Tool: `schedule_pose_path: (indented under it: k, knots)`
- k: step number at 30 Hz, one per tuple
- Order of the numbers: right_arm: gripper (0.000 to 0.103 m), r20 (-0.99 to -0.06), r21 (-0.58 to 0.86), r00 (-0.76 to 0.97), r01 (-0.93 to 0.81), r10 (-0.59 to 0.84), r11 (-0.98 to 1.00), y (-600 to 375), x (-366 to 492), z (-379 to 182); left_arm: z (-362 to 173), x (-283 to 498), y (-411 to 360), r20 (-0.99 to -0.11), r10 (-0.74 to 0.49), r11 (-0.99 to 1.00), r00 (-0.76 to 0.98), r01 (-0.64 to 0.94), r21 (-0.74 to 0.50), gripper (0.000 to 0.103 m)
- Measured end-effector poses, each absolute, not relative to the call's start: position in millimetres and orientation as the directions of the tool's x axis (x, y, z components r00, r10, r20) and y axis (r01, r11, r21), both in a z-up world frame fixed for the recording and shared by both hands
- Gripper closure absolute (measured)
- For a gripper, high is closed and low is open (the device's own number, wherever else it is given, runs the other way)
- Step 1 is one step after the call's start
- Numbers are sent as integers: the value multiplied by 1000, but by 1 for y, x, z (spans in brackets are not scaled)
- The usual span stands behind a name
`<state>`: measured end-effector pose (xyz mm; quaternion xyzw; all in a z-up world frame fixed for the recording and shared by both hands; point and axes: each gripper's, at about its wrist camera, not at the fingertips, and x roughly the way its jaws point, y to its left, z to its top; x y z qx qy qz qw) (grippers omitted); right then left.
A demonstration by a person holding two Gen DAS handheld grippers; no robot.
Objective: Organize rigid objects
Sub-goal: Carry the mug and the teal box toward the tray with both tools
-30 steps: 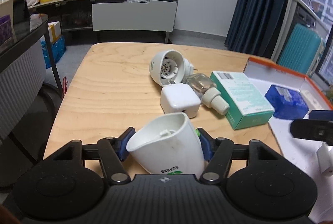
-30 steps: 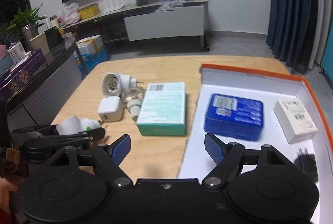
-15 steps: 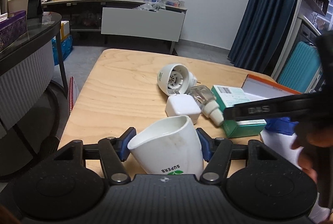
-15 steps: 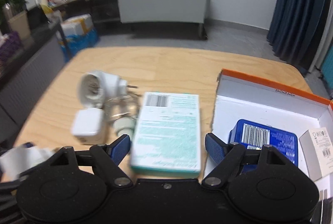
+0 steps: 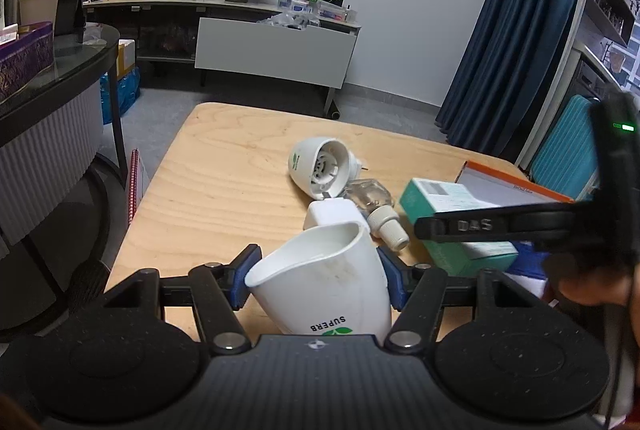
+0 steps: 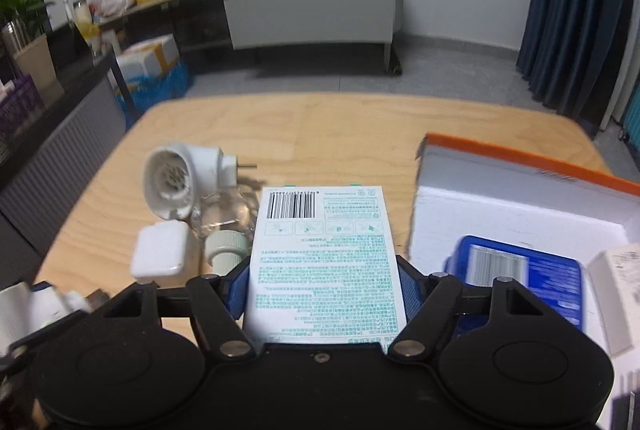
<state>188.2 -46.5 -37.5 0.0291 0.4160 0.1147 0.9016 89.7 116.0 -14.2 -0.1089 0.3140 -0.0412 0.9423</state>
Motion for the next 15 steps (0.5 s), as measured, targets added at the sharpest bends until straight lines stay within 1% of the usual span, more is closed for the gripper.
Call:
schedule_pose_path:
  k: [3, 6, 15]
  knots:
    - [19, -720, 142, 649, -209, 246, 968, -54, 163, -21, -10, 87, 114, -578, -149, 972, 802, 10, -236, 40]
    - [19, -702, 172, 659, -211, 270, 962, -65, 138, -10, -6, 84, 111, -573, -149, 971, 806, 8, -241, 40]
    - [19, -676, 168, 693, -189, 252, 968, -82, 87, 12, 12, 67, 95, -569, -127, 974, 812, -6, -226, 40]
